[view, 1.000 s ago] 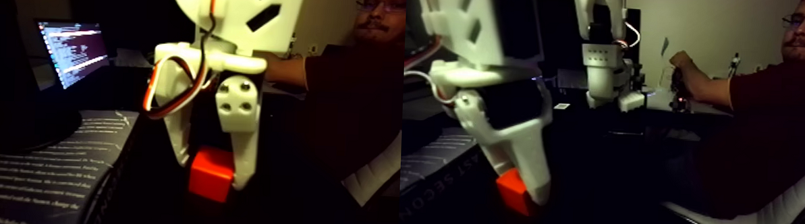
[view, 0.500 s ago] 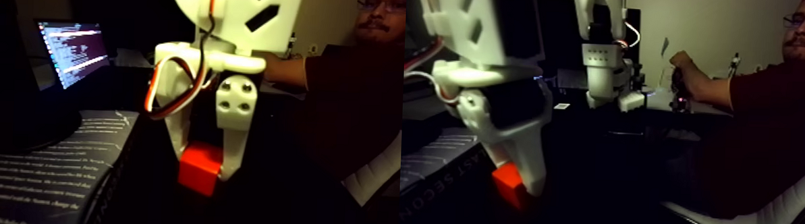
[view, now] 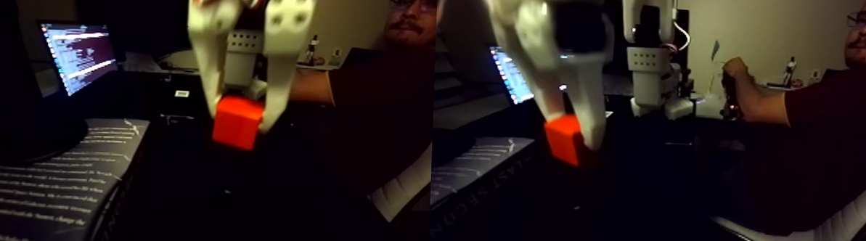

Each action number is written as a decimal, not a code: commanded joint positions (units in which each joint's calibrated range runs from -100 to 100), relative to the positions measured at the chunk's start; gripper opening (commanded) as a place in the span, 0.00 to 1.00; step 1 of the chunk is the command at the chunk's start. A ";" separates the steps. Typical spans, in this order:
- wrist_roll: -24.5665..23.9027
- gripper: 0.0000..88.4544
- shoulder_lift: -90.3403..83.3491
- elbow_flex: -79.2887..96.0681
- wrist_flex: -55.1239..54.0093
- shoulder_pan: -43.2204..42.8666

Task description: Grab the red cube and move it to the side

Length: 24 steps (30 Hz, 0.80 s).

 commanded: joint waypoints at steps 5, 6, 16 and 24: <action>-0.22 0.08 -19.62 -3.59 11.49 -1.60; -0.22 0.08 -22.14 -4.14 12.92 -1.27; -10.63 0.15 -43.73 -4.41 15.79 1.15; -22.98 0.19 -45.67 -0.51 11.74 1.06</action>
